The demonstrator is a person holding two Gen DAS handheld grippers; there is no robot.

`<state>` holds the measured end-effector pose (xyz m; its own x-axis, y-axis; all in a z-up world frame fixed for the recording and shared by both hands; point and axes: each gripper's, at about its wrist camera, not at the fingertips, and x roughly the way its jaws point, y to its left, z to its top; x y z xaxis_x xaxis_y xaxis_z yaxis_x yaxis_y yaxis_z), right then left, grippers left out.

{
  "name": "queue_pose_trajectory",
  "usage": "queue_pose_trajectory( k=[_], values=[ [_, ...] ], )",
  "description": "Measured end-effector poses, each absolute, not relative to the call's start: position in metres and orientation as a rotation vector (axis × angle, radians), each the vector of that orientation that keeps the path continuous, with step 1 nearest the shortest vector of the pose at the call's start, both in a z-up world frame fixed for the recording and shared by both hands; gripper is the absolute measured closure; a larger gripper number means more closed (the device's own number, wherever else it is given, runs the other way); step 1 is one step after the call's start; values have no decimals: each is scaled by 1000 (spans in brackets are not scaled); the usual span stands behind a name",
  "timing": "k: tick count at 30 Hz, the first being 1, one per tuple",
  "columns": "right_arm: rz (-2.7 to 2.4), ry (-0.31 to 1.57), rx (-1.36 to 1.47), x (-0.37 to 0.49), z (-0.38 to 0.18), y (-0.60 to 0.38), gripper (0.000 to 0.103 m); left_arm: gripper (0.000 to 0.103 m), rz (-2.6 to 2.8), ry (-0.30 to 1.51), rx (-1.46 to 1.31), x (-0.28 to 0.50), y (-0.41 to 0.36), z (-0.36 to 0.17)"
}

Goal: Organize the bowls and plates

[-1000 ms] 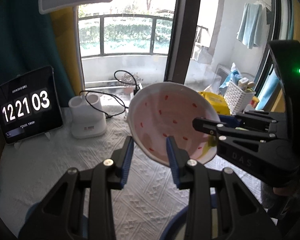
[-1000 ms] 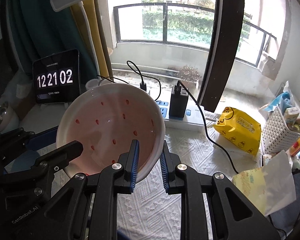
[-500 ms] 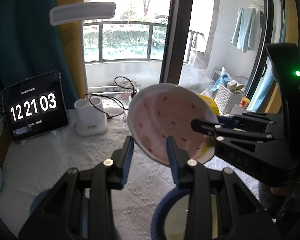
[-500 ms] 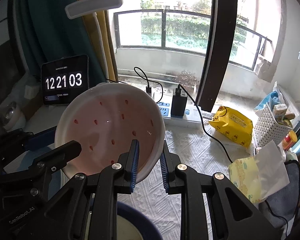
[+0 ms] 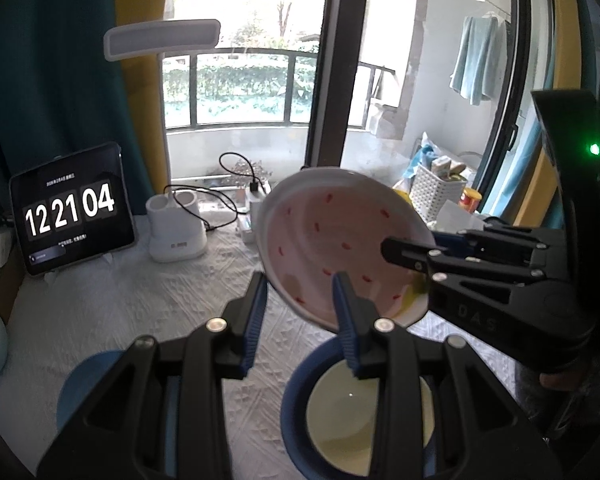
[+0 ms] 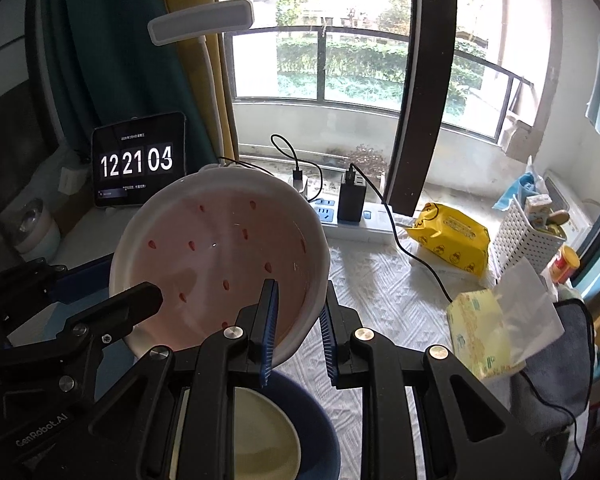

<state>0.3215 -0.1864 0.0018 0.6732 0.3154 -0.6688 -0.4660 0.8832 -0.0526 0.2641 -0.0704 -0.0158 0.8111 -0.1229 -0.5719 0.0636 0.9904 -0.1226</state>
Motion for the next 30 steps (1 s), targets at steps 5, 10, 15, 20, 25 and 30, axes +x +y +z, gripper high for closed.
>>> queue_pose_trajectory(
  k=[5,10,15,20,25,30],
  values=[
    [437,704,-222,310,1,-191,81,69,-107,619,-96,255,-74,-17],
    [431,706,-222,299,-1,-194,81,69,-114,620,-91,247,-77,-18],
    [427,703,-217,289,-2,-198,81,68,-120,618,-89,237,-81,-19],
    [425,707,-213,280,-5,-201,81,69,-125,624,-90,228,-83,-23],
    [419,720,-210,273,-12,-203,81,69,-128,637,-90,223,-87,-29],
    [415,733,-204,269,-19,-205,81,69,-134,648,-87,219,-89,-35]
  ],
)
